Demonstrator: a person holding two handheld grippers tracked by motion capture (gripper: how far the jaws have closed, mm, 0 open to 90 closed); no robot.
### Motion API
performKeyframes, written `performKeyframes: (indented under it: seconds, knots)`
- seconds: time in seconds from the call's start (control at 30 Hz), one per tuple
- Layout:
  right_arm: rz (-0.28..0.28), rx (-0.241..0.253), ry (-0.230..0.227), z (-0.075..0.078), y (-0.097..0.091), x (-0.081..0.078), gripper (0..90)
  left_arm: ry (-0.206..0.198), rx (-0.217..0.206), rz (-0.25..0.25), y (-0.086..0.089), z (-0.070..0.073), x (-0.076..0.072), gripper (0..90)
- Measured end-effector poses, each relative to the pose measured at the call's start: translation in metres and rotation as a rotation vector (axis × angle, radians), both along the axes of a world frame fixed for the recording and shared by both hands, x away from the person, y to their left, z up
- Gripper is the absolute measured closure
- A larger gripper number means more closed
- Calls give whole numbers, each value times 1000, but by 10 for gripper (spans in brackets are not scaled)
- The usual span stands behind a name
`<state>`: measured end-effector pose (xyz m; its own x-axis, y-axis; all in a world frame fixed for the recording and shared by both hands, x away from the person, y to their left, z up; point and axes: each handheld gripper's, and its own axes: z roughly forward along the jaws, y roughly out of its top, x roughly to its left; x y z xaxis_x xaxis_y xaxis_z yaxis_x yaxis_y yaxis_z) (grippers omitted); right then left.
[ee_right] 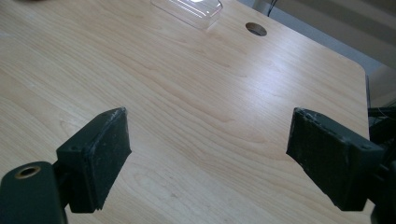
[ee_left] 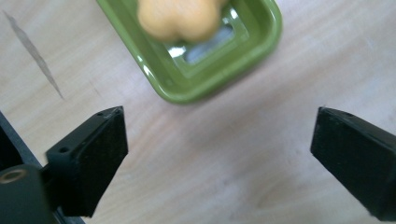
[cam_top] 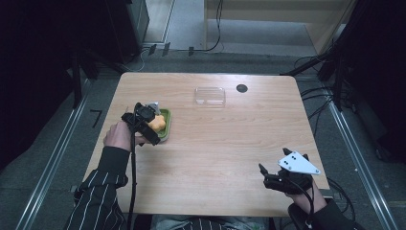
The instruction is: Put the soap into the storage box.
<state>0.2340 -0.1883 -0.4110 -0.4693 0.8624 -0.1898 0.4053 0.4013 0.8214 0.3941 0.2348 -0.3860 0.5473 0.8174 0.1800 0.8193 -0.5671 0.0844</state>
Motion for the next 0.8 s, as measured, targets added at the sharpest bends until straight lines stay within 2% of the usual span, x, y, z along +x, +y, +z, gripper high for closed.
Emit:
performKeyframes:
  seconds: [0.03, 0.27, 0.8]
  knots:
    - [-1, 1, 1, 0, 0, 0, 137, -9, 7, 2, 0, 0, -3, 0]
    - [-1, 1, -2, 0, 0, 0, 137, -9, 3, 9, 7, -1, -23, 0]
    - [-3, 3, -4, 0, 0, -1, 137, 52, 15, -12, 17, -22, -72, 0]
